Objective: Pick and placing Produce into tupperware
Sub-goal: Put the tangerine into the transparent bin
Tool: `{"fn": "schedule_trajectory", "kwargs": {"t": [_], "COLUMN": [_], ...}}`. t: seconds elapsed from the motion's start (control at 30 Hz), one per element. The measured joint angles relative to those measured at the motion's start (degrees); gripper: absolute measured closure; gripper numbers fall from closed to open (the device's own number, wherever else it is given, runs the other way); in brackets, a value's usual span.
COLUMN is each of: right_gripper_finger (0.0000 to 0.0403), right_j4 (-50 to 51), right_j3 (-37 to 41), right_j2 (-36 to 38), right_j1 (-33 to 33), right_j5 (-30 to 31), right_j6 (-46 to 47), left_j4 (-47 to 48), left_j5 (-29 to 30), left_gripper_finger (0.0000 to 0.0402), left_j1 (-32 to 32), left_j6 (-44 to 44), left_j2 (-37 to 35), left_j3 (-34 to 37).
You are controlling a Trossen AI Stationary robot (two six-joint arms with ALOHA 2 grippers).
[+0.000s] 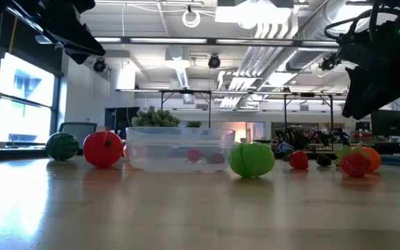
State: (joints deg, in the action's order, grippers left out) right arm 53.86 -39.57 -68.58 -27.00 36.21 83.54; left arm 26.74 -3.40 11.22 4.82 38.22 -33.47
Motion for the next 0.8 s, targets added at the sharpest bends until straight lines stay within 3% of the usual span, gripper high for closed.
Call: {"fn": "schedule_trajectory", "kwargs": {"t": [0.13,0.43,0.8], "right_gripper_finger": [0.0247,0.0239,0.0149], "right_j4": [-0.2,-0.5,-0.8], "right_j3": [0.0,0.0,1.6], "right_j2": [0.0,0.0,-0.1], "right_j1": [0.0,0.0,0.0], "right_j5": [0.3,-4.3,-4.8], "right_j6": [-3.1,1.6,1.7], "left_j4": [0.0,0.0,0.0], "left_j5": [0.0,0.0,0.0], "left_gripper_finger": [0.0350,0.0350,0.0350], "left_j1": [0.0,0.0,0.0], "left_j6": [0.0,0.0,0.0], "left_j2": [0.0,0.0,0.0], "left_j3": [0.0,0.0,0.0]}}
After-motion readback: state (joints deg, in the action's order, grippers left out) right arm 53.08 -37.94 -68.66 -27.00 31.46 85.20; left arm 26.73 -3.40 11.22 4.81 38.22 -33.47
